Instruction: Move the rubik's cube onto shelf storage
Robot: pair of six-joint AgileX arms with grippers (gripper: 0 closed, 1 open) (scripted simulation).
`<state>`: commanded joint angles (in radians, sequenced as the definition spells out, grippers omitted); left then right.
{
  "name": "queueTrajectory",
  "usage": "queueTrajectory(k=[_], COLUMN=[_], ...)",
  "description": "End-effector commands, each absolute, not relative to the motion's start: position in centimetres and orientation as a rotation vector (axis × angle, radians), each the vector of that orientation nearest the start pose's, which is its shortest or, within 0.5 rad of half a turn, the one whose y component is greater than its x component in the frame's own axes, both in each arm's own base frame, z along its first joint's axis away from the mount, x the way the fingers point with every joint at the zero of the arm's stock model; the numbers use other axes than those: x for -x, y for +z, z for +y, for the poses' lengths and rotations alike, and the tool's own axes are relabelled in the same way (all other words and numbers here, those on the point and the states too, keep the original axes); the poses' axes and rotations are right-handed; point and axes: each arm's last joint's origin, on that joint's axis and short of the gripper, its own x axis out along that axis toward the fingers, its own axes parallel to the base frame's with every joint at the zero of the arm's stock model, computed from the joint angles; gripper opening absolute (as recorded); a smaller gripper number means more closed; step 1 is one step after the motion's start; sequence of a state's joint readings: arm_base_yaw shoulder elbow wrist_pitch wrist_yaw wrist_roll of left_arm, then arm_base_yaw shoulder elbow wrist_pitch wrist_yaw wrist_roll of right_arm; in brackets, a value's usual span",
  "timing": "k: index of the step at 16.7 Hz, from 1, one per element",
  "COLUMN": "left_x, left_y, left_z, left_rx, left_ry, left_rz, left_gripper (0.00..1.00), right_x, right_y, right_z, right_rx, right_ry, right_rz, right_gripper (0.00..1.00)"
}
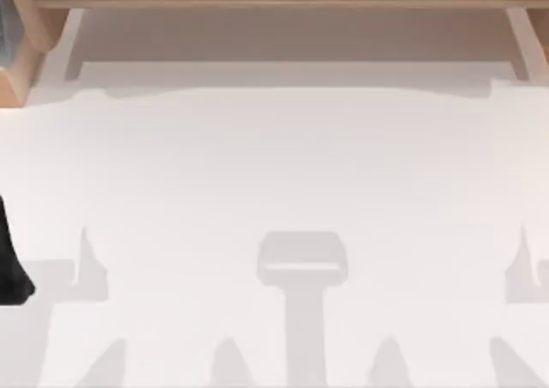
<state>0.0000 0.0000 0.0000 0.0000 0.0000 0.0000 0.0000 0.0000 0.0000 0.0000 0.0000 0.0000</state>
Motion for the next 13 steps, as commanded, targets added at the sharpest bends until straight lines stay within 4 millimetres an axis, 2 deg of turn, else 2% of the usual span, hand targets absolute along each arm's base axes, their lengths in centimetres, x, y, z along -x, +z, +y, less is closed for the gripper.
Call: queueTrajectory(k=[2,4,8,11,13], left_x=[-10.6,-10.6,-10.6,-10.6,-10.6], left_y=[16.0,16.0,16.0,16.0,16.0], left_z=[-0.1,-0.1,-0.1,-0.1,-0.1], left_rx=[0.0,0.0,0.0,0.0,0.0], left_ry=[0.0,0.0,0.0,0.0,0.0], left_rz=[0.0,0.0,0.0,0.0,0.0], left_gripper=[1.0,1.0,1.0,1.0,1.0], right_x=[-10.6,-10.6,-11.5,-13.9,-16.5], right_y=[16.0,16.9,20.7,23.8,25.5], right_z=[-0.1,-0.2,-0.5,-1.2,-2.0], right_rx=[0.0,0.025,0.176,0.358,0.5], right_ry=[0.0,-0.002,-0.013,-0.024,-0.03], right_rz=[0.0,-0.022,-0.081,-0.092,-0.084], right_gripper=[1.0,1.0,1.0,1.0,1.0])
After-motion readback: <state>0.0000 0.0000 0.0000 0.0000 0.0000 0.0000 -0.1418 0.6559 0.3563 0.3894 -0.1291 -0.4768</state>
